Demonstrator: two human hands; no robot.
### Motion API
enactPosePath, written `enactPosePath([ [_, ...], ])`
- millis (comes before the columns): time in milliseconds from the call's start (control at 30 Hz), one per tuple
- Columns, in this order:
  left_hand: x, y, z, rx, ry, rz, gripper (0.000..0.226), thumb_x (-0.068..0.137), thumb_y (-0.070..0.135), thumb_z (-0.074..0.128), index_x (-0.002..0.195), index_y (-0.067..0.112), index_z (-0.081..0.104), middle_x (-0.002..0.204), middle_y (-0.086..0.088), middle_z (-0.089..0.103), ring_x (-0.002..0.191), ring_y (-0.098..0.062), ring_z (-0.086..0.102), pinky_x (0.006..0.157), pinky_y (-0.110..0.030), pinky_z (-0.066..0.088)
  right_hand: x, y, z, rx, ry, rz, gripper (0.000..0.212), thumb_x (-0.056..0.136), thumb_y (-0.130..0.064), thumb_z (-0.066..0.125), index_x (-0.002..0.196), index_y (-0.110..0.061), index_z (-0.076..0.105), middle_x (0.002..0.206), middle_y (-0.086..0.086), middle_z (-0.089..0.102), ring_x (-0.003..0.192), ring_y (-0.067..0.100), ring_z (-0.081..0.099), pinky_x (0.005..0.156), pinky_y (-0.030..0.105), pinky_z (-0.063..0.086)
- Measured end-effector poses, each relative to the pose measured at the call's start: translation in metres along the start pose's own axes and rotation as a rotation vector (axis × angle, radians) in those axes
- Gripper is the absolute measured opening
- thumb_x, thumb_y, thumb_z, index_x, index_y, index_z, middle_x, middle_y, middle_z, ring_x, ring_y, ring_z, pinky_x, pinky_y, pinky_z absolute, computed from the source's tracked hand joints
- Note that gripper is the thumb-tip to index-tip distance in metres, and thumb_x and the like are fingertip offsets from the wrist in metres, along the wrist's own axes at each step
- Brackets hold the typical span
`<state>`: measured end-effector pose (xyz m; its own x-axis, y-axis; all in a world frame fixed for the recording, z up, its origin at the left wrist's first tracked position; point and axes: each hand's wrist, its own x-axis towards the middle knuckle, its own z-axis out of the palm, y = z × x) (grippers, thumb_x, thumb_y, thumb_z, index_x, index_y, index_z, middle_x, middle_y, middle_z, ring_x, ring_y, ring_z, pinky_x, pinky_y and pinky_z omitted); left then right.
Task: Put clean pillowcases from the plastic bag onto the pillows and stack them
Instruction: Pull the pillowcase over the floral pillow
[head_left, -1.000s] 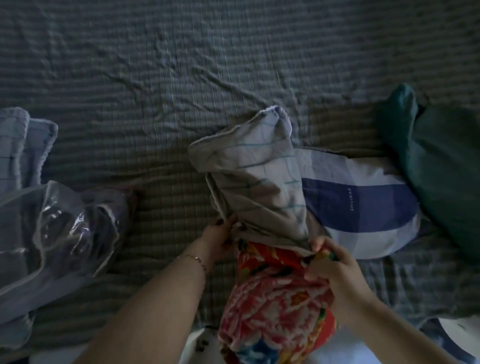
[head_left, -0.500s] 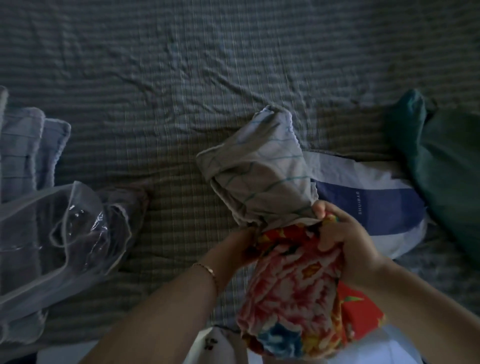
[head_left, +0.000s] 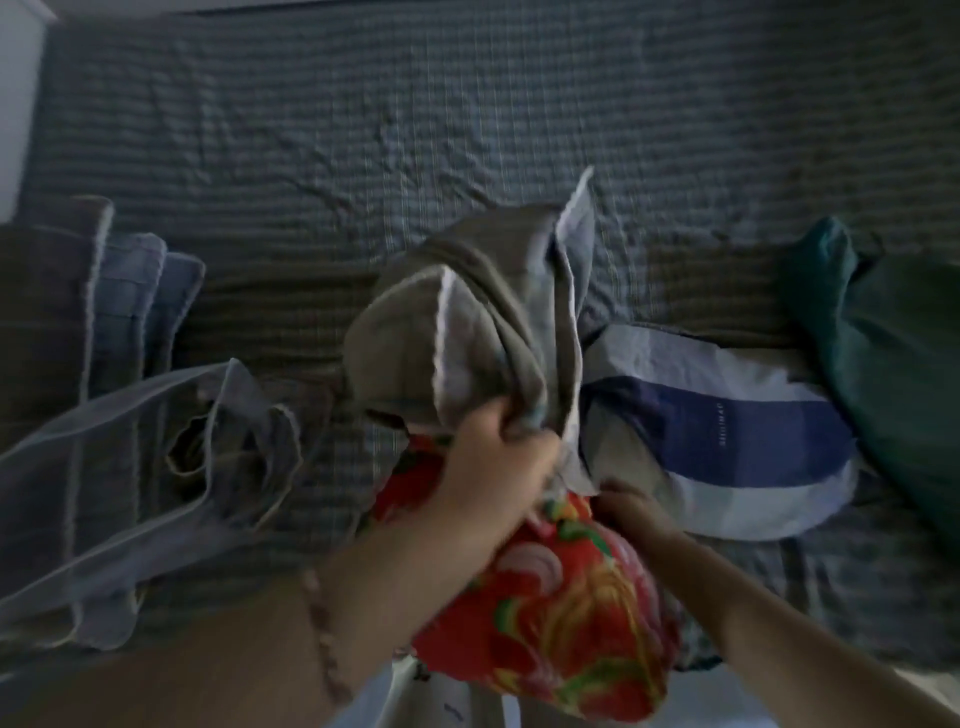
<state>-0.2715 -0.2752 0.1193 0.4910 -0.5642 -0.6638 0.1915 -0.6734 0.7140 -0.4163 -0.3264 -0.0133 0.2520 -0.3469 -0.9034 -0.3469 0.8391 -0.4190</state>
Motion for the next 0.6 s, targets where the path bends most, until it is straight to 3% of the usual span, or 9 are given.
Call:
enactPosePath([
  [67, -0.002, -0.037, 0.03, 0.174, -0.06, -0.134, 0.044, 0.083, 0.023, 0.057, 0.126, 0.014, 0.052, 0.118, -0.007, 0.059, 0.111, -0.024, 0.056, 0.093, -0.03, 0.045, 0.013, 0.016, -0.019, -0.138, 0.117, 0.097, 0.012, 0.082, 0.003, 0.057, 0.07, 0.0, 0.056, 0.061, 0.014, 0.055, 0.045, 0.017, 0.056, 0.044, 0.021, 0.044],
  [100, -0.001, -0.057, 0.044, 0.263, -0.117, -0.209, 0.043, 0.087, 0.025, 0.055, 0.129, 0.015, 0.048, 0.126, -0.005, 0.054, 0.118, -0.025, 0.051, 0.095, -0.028, 0.04, 0.016, 0.018, -0.03, -0.299, 0.206, 0.133, 0.018, 0.089, -0.002, 0.053, 0.071, -0.004, 0.055, 0.062, 0.01, 0.051, 0.049, 0.017, 0.051, 0.047, 0.023, 0.04],
  [167, 0.003, -0.096, 0.062, 0.382, -0.275, -0.272, 0.022, 0.092, 0.027, 0.052, 0.113, 0.019, 0.051, 0.114, -0.002, 0.058, 0.114, -0.024, 0.055, 0.086, -0.025, 0.042, 0.022, 0.019, -0.047, -0.645, 0.321, 0.116, 0.028, 0.092, -0.004, 0.046, 0.064, -0.008, 0.047, 0.062, 0.006, 0.044, 0.054, 0.015, 0.04, 0.049, 0.026, 0.032],
  [233, 0.019, -0.122, 0.064, 0.58, -0.393, -0.115, 0.009, 0.095, 0.021, 0.047, 0.09, 0.017, 0.054, 0.086, 0.002, 0.054, 0.097, -0.024, 0.059, 0.074, -0.026, 0.041, 0.03, 0.014, -0.051, -0.855, 0.304, 0.042, 0.035, 0.094, -0.008, 0.044, 0.06, -0.015, 0.041, 0.07, 0.006, 0.047, 0.057, 0.015, 0.039, 0.057, 0.026, 0.032],
  [300, 0.045, -0.136, 0.048, 0.738, -0.292, 0.149, 0.007, 0.09, 0.014, 0.049, 0.088, 0.016, 0.055, 0.088, 0.001, 0.052, 0.093, -0.022, 0.054, 0.076, -0.028, 0.043, 0.036, 0.006, -0.042, -1.029, 0.268, -0.028, 0.029, 0.097, -0.014, 0.04, 0.069, -0.015, 0.047, 0.087, 0.008, 0.05, 0.071, 0.018, 0.044, 0.069, 0.025, 0.033],
  [367, 0.085, -0.143, 0.024, 0.864, -0.042, 0.401, 0.035, 0.08, 0.011, 0.059, 0.114, 0.017, 0.057, 0.122, -0.006, 0.049, 0.111, -0.025, 0.049, 0.092, -0.034, 0.043, 0.048, -0.001, -0.031, -1.159, 0.24, -0.157, 0.02, 0.097, -0.015, 0.038, 0.091, -0.01, 0.057, 0.099, 0.009, 0.058, 0.081, 0.019, 0.05, 0.072, 0.027, 0.039],
  [467, 0.14, -0.144, -0.021, 1.073, 0.15, 0.348, 0.065, 0.081, 0.023, 0.065, 0.139, 0.019, 0.038, 0.146, -0.008, 0.029, 0.133, -0.029, 0.031, 0.103, -0.041, 0.033, 0.061, -0.011, -0.01, -1.192, 0.207, -0.395, 0.02, 0.095, -0.022, 0.046, 0.111, -0.016, 0.058, 0.115, 0.004, 0.057, 0.093, 0.019, 0.056, 0.079, 0.029, 0.045],
  [533, 0.175, -0.145, -0.041, 1.154, 0.161, 0.278, 0.06, 0.086, 0.033, 0.061, 0.139, 0.017, 0.039, 0.144, -0.006, 0.033, 0.13, -0.028, 0.034, 0.1, -0.041, 0.036, 0.078, -0.02, 0.007, -1.185, 0.192, -0.523, 0.032, 0.094, -0.03, 0.051, 0.124, -0.018, 0.054, 0.123, 0.003, 0.052, 0.11, 0.021, 0.052, 0.089, 0.029, 0.042],
  [600, 0.198, -0.146, -0.045, 1.056, 0.217, 0.323, 0.044, 0.086, 0.029, 0.063, 0.124, 0.011, 0.053, 0.128, -0.01, 0.047, 0.117, -0.034, 0.043, 0.092, -0.041, 0.039, 0.101, -0.029, 0.026, -1.301, 0.188, -0.59, 0.04, 0.093, -0.032, 0.051, 0.13, -0.017, 0.048, 0.13, 0.005, 0.047, 0.12, 0.025, 0.046, 0.096, 0.033, 0.039],
])
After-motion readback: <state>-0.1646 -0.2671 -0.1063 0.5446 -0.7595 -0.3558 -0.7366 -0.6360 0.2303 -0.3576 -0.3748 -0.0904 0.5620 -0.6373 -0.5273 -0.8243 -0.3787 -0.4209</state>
